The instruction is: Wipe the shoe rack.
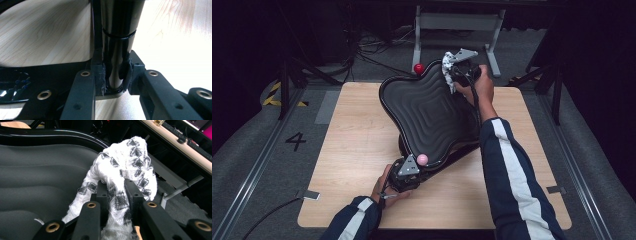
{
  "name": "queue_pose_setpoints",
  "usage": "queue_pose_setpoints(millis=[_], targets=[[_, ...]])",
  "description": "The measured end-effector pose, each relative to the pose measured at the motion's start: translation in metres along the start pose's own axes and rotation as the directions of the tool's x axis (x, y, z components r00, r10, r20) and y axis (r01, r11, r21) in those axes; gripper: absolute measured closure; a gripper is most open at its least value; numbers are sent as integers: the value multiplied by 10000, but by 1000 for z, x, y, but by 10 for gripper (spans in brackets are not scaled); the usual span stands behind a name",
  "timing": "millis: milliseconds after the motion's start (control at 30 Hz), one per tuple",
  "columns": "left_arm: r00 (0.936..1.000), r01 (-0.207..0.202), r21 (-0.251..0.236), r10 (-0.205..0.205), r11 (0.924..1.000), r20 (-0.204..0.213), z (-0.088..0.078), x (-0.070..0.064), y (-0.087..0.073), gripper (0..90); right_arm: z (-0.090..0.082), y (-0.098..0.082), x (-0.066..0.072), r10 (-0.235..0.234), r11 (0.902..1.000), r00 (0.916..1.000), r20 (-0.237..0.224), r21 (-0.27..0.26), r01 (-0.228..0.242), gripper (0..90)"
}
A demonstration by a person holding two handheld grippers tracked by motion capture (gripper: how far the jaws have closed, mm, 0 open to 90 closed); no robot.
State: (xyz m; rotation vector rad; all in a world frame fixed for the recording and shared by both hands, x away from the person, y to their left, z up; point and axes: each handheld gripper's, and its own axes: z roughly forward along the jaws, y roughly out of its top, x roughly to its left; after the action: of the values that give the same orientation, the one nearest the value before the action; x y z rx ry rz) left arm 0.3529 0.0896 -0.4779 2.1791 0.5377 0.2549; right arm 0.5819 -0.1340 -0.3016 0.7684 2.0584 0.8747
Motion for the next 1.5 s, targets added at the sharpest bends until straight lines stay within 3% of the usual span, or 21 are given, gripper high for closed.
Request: queue_pose_setpoints(millis=[133, 367, 433, 567, 700, 1067, 1167, 1367, 1500], targets=[[10000, -80, 22, 80, 10000, -18, 0, -1, 0, 733, 0, 3, 5, -238, 9997, 9997, 114, 23, 238, 769], [10000, -94, 43, 94, 9999, -8, 0, -1, 0, 733, -3, 9, 14, -307, 9988, 9974, -656, -394, 282, 770], [10000, -76, 56, 76, 10000, -6, 0, -1, 0, 733, -5, 12, 19, -453, 9978, 9932, -1072, -536, 397, 769], [9999, -111, 28, 111, 9999, -10, 0, -1, 0, 733, -9, 16, 32, -1021, 9934, 9843, -1439, -661, 934, 770], [10000, -97, 34, 97, 9999, -8, 0, -1, 0, 733, -14, 18, 42, -1293, 9900, 9736, -1880, -801, 1160, 770], [9999, -130, -21, 130, 9999, -3, 0, -2, 0, 733, -25, 22, 75, -1760, 9812, 9518, -2512, -1219, 1493, 765], [9999, -122, 1, 122, 9999, -36, 0, -2, 0, 733, -28, 24, 84, -2006, 9762, 9418, -2697, -1354, 1692, 765], [9998, -190, 26, 190, 9998, -42, 0, -2, 0, 733, -32, 35, 111, -2379, 9647, 9108, -3374, -1911, 1811, 755], [9999, -149, -16, 149, 9999, -52, 1, -2, 0, 733, -34, 48, 137, -3023, 9450, 8905, -3400, -2291, 2334, 753]])
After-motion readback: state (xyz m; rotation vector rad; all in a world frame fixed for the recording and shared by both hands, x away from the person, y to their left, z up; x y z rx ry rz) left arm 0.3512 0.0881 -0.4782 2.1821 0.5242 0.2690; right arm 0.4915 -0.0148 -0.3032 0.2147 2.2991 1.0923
